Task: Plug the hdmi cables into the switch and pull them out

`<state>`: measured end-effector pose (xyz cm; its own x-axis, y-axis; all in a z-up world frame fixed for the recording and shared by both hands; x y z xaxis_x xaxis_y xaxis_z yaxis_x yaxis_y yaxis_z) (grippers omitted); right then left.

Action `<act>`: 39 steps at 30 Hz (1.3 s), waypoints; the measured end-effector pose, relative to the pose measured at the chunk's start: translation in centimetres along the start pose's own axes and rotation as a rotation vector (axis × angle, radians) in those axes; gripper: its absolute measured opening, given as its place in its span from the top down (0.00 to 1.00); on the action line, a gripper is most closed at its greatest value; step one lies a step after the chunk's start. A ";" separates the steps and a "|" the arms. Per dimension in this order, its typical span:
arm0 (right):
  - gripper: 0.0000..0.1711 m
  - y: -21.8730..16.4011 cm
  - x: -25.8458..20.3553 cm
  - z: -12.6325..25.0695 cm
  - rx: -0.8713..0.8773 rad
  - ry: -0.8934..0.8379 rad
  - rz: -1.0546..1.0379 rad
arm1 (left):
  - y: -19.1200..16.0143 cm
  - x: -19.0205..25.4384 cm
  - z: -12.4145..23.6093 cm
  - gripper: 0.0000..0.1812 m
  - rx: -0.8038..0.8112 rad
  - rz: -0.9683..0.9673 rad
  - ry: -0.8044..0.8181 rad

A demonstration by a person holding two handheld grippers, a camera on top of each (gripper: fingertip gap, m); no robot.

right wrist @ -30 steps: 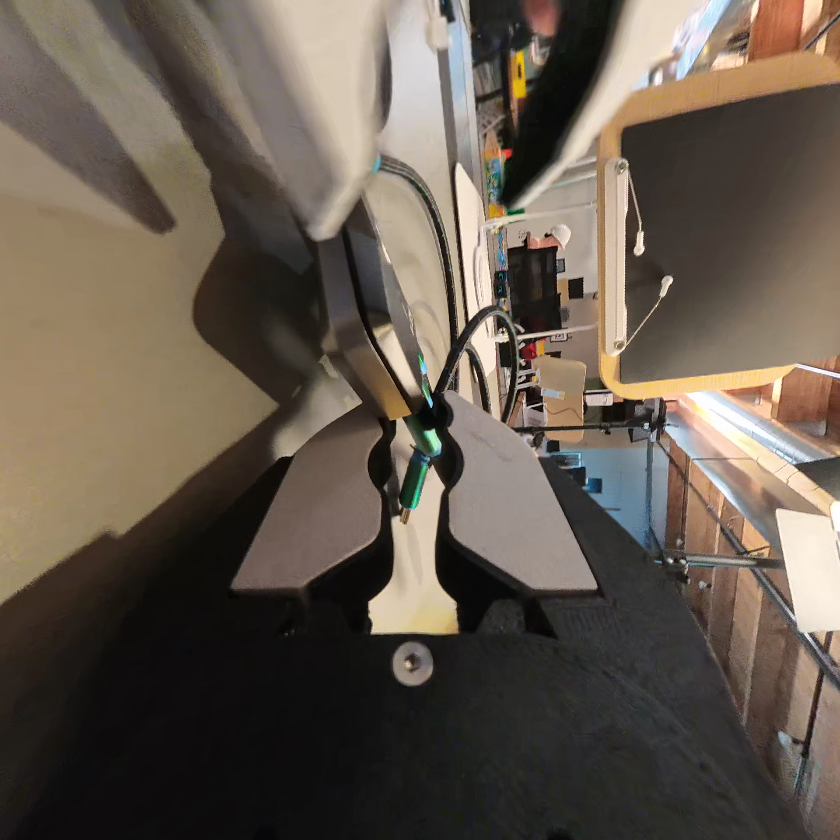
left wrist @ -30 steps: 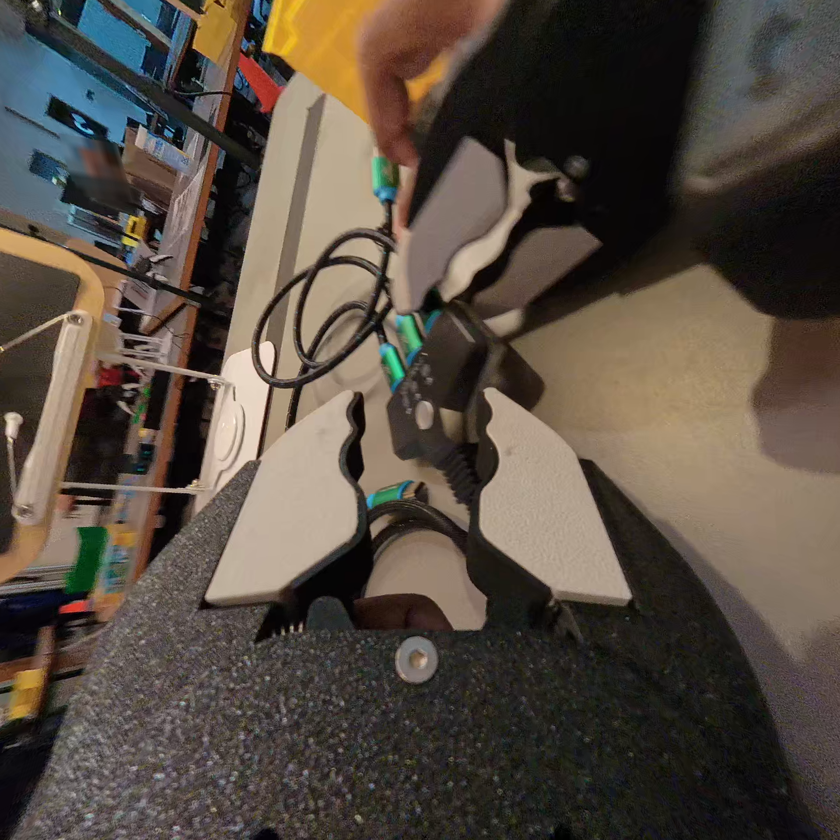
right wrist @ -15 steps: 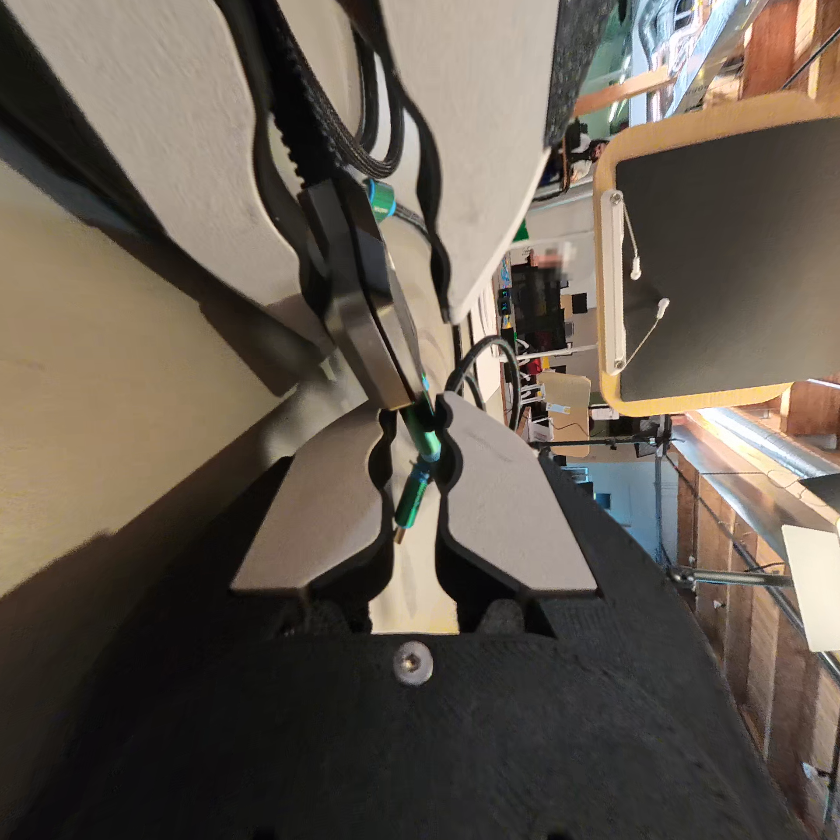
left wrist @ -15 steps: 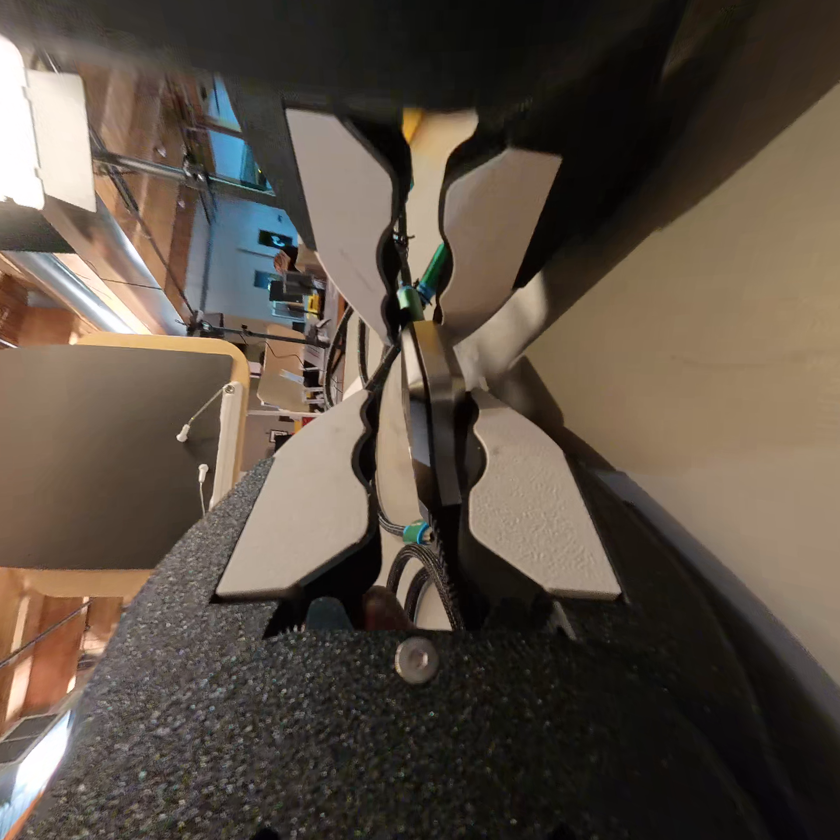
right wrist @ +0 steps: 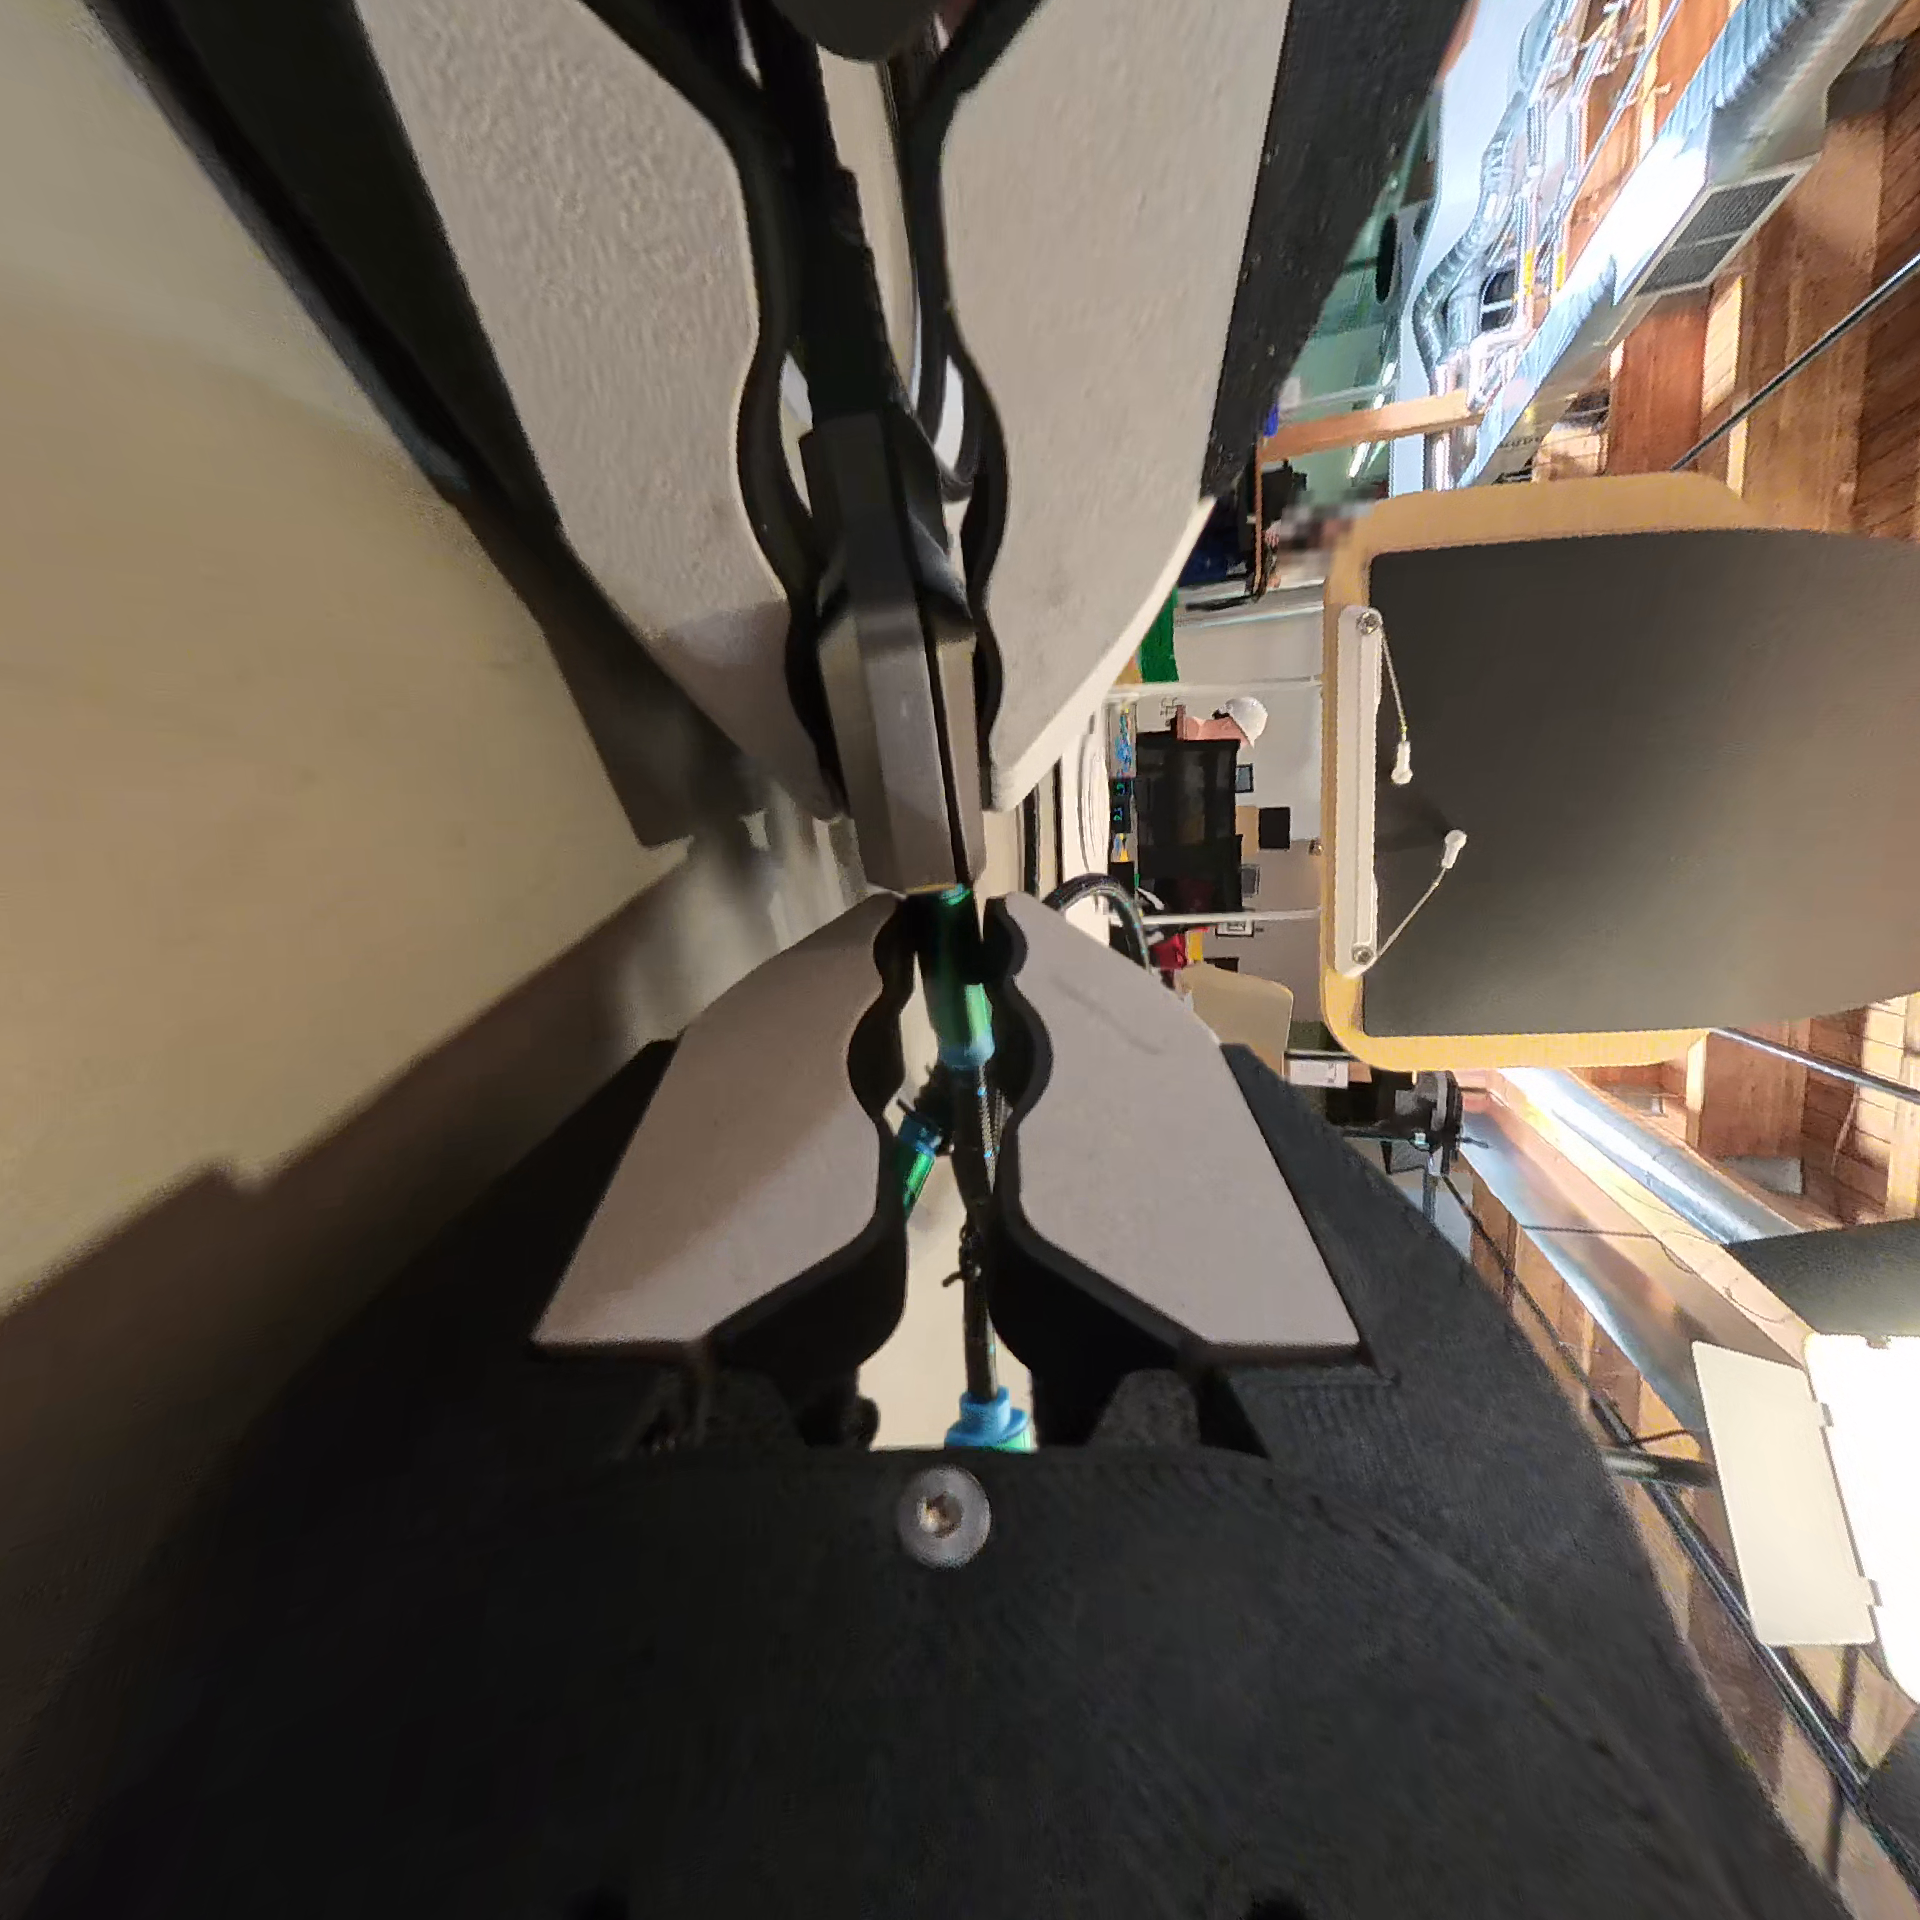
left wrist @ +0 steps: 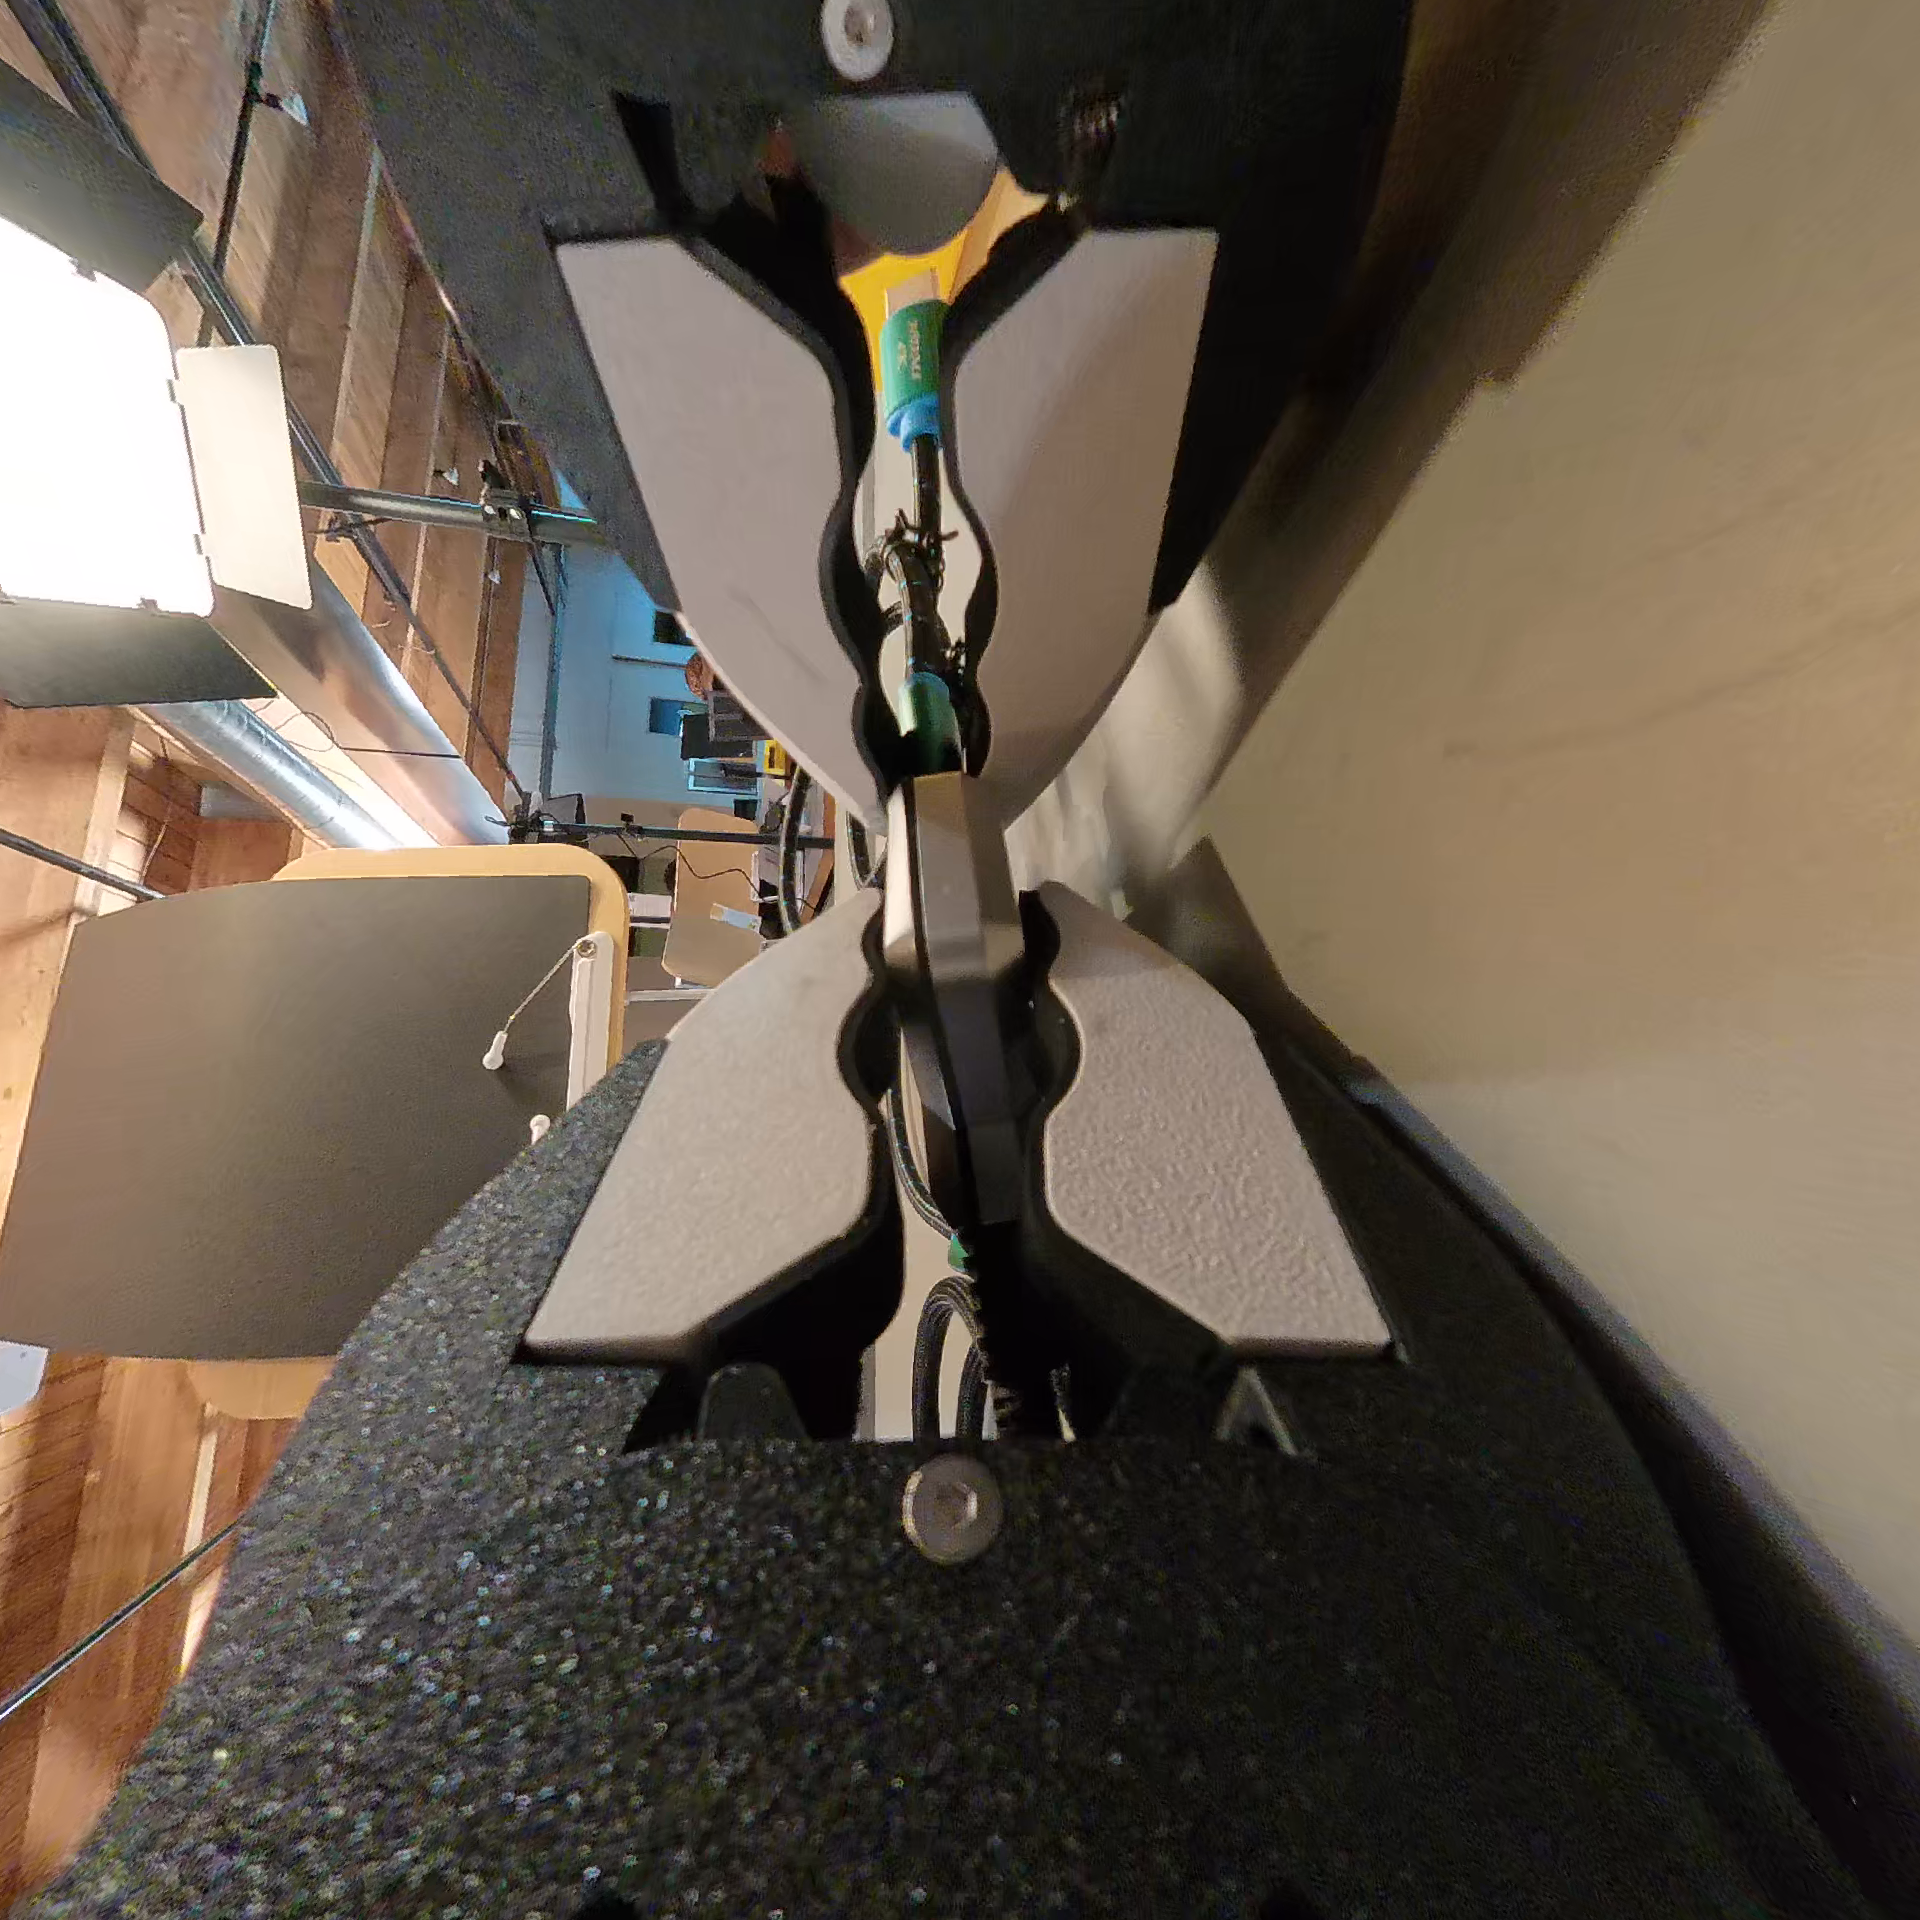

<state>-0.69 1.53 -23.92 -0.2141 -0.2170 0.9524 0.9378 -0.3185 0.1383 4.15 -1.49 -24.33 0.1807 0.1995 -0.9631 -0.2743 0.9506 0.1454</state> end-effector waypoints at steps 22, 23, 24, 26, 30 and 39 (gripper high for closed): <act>0.92 1.2 -0.8 1.2 0.142 0.009 -0.046 | -0.6 0.5 1.9 0.87 0.066 -0.019 -0.018; 0.92 1.2 -0.9 1.2 0.145 0.012 -0.047 | -0.6 0.5 1.9 0.88 0.069 -0.018 -0.020; 0.92 1.3 -0.9 1.3 0.149 0.015 -0.047 | -0.6 0.6 2.0 0.88 0.071 -0.020 -0.022; 0.93 0.9 -0.9 1.2 0.119 0.016 -0.047 | -0.7 0.6 2.1 0.88 0.066 -0.018 -0.025; 0.93 -3.4 0.0 1.0 0.015 0.019 -0.130 | -5.7 0.0 3.7 0.88 -0.074 0.019 0.014; 0.93 -2.3 1.4 2.0 0.020 -0.086 -0.049 | -6.1 -0.3 3.4 0.88 -0.111 0.014 0.015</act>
<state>-2.61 3.84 -22.31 -0.2366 -0.1208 0.9641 0.9321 -0.3083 0.1901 8.95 -6.56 -24.14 0.1616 0.2085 -0.9646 -0.3798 0.9153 0.1342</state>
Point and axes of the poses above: each gripper's, where its closed fingertips meet, z back along the fingers, y out of its top, x = y × z across the jaws, the point moved 4 cm from there along z, back along the fingers, and after that the axes turned 7 degrees about -x, right-handed, at the moved point
